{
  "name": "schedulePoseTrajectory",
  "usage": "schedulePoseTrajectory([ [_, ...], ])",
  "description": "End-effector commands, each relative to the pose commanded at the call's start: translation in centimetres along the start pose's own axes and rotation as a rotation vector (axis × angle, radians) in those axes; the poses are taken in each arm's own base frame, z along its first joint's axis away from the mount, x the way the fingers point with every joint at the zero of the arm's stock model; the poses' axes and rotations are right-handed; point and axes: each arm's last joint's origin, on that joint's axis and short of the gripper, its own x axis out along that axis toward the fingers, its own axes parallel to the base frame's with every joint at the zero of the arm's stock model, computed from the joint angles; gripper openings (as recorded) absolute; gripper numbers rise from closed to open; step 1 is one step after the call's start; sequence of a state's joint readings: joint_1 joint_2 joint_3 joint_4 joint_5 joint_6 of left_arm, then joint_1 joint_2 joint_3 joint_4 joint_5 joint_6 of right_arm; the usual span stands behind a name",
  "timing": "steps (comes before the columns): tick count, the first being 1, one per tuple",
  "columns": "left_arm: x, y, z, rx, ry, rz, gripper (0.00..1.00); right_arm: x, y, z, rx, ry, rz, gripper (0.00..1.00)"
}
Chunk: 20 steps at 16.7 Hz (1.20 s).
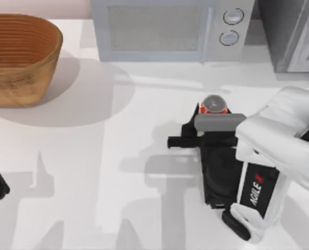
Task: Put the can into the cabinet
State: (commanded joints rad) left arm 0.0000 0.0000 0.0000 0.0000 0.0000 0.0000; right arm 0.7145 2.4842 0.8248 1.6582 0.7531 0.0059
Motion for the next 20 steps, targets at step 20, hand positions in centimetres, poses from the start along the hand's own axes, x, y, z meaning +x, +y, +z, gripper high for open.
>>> schedulePoseTrajectory([
  [20,0.0,0.0,0.0,0.000,0.000,0.000,1.00,0.7,0.6,5.1,-0.002,0.003,0.003,0.00],
])
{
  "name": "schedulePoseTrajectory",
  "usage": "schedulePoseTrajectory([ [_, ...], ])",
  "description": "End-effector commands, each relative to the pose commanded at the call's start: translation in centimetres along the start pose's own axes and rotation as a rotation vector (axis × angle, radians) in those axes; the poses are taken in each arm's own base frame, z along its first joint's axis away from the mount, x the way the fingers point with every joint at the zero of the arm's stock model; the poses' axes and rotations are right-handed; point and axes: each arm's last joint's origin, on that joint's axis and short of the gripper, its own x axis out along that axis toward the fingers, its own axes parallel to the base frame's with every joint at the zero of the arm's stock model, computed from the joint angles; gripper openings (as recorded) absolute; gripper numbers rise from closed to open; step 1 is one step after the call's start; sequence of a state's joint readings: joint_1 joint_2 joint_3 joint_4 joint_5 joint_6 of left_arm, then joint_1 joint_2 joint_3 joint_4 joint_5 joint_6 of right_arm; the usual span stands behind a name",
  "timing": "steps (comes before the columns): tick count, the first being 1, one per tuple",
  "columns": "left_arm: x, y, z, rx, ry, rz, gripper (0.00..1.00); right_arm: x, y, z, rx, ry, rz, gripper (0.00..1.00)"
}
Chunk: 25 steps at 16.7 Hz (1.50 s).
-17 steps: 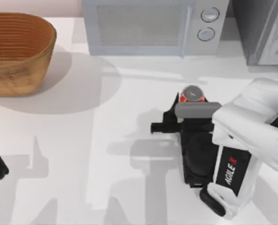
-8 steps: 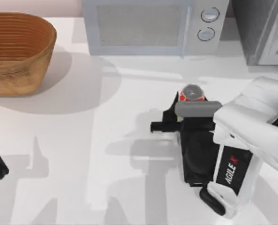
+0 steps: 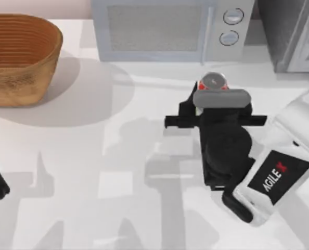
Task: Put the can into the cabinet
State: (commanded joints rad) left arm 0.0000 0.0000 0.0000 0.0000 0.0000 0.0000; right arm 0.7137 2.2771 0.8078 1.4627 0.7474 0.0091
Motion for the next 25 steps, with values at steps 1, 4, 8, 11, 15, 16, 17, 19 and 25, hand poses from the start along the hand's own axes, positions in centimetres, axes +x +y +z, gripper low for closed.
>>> schedulePoseTrajectory([
  [1,0.0,0.0,0.0,0.000,0.000,0.000,1.00,0.0,0.0,0.5,-0.005,0.003,-0.001,0.00],
  [4,0.0,0.0,0.0,0.000,0.000,0.000,1.00,0.1,0.0,2.3,-0.004,0.004,0.000,0.00],
  [8,0.0,0.0,0.0,0.000,0.000,0.000,1.00,0.0,0.0,4.8,-0.002,0.002,0.004,0.00],
  [11,0.0,0.0,0.0,0.000,0.000,0.000,1.00,-0.2,-0.1,6.6,-0.001,0.001,0.005,0.00],
  [15,0.0,0.0,0.0,0.000,0.000,0.000,1.00,-0.6,-0.5,9.3,0.000,0.000,0.003,0.00],
  [16,0.0,0.0,0.0,0.000,0.000,0.000,1.00,-0.7,-0.5,9.7,0.001,-0.001,0.001,0.00],
  [17,0.0,0.0,0.0,0.000,0.000,0.000,1.00,-0.7,-0.6,9.9,0.003,-0.001,0.000,0.00],
  [19,0.0,0.0,0.0,0.000,0.000,0.000,1.00,-0.7,-0.6,9.9,0.003,-0.001,0.000,0.00],
  [25,0.0,0.0,0.0,0.000,0.000,0.000,1.00,-0.3,-2.3,10.7,0.003,0.011,-0.013,0.00],
])
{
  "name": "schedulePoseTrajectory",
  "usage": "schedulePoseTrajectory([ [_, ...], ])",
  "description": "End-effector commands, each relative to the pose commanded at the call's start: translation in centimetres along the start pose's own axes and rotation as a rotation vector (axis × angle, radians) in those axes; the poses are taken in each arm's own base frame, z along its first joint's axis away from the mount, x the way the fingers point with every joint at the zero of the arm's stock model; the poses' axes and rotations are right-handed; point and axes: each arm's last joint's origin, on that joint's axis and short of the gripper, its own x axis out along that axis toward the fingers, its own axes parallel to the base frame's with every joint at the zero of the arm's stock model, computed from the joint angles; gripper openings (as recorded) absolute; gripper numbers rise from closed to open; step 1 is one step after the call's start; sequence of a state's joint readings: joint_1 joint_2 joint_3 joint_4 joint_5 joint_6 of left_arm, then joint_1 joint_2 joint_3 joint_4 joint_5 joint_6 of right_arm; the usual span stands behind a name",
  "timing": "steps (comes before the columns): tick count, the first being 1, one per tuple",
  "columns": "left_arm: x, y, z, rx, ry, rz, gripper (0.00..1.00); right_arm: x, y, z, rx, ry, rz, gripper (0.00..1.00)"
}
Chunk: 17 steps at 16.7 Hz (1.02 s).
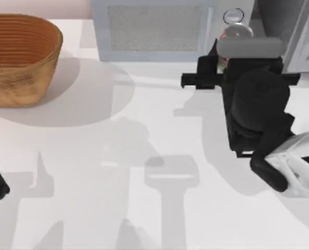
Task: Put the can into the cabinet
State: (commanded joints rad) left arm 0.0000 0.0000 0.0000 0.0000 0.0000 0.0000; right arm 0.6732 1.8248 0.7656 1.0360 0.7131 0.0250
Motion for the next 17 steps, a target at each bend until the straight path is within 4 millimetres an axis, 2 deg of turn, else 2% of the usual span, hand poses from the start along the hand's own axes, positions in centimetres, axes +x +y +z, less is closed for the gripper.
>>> schedulePoseTrajectory([
  [2,0.0,0.0,0.0,0.000,0.000,0.000,1.00,0.0,-2.8,0.7,-0.019,0.036,-0.017,0.00],
  [4,0.0,0.0,0.0,0.000,0.000,0.000,1.00,-0.7,-6.4,1.3,-0.050,0.100,-0.035,0.00],
  [7,0.0,0.0,0.0,0.000,0.000,0.000,1.00,-3.3,-11.9,1.7,-0.082,0.213,-0.066,0.00],
  [9,0.0,0.0,0.0,0.000,0.000,0.000,1.00,-5.4,-14.6,1.7,-0.086,0.263,-0.082,0.00],
  [13,0.0,0.0,0.0,0.000,0.000,0.000,1.00,-8.9,-17.8,1.0,-0.088,0.313,-0.084,0.00],
  [17,0.0,0.0,0.0,0.000,0.000,0.000,1.00,-12.2,-19.8,-0.1,-0.079,0.332,-0.078,0.00],
])
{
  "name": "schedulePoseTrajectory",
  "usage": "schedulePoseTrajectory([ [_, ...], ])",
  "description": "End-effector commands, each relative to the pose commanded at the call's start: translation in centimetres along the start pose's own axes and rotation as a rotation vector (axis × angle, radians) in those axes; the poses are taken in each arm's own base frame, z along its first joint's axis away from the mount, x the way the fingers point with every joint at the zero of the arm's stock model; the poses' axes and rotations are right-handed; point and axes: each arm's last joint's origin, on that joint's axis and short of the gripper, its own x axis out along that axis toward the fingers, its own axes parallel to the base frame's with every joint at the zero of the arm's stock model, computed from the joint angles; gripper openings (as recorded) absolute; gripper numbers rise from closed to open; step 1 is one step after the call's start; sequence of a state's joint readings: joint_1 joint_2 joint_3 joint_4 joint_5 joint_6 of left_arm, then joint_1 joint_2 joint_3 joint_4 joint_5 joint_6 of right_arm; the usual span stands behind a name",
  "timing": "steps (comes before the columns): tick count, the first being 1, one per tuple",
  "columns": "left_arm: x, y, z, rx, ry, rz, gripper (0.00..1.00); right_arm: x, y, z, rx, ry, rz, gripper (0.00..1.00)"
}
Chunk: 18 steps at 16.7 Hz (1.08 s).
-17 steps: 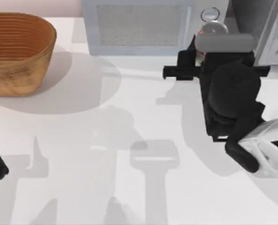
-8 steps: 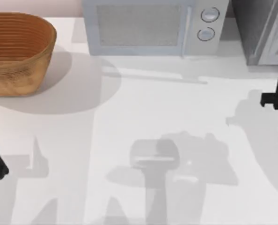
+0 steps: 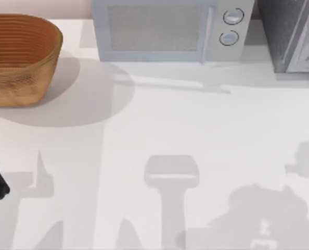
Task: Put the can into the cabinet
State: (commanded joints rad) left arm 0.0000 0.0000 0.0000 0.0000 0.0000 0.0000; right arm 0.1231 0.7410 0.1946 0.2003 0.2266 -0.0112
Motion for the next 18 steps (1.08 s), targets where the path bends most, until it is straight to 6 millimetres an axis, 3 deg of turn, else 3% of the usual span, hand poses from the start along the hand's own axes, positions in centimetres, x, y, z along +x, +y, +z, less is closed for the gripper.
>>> schedulePoseTrajectory([
  [4,0.0,0.0,0.0,0.000,0.000,0.000,1.00,-1.6,-1.2,-1.7,0.044,-0.024,0.003,0.00],
  [10,0.0,0.0,0.0,0.000,0.000,0.000,1.00,-4.5,-1.8,-2.1,0.089,-0.265,0.058,0.00],
  [18,0.0,0.0,0.0,0.000,0.000,0.000,1.00,-5.0,-1.8,-2.8,0.077,-0.341,0.098,0.00],
])
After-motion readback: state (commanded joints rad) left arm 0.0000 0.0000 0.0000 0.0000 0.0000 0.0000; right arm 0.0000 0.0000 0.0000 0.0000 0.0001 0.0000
